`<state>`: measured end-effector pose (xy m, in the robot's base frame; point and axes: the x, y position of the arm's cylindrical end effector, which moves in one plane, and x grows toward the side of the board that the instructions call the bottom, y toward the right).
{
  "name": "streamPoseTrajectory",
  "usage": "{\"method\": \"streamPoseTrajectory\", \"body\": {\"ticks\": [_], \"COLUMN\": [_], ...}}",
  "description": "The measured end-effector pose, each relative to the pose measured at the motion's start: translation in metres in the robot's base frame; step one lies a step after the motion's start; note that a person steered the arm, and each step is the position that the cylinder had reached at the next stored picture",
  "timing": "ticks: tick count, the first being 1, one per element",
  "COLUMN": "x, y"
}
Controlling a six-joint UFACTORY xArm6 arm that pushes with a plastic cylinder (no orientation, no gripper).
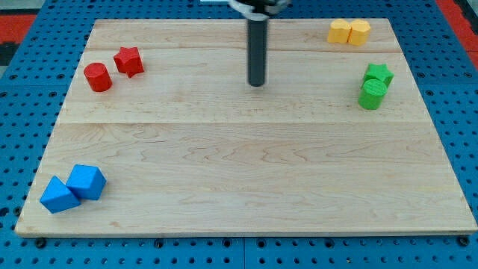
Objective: Separate the green blocks
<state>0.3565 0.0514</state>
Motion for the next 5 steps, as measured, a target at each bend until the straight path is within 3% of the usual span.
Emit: {"method": "streamPoseTrajectory", "body": {"ticks": [1,3,4,5], "x": [-0.042,-0.056,-0.03,0.0], "y": [0.05,0.227,0.294,0.285]}}
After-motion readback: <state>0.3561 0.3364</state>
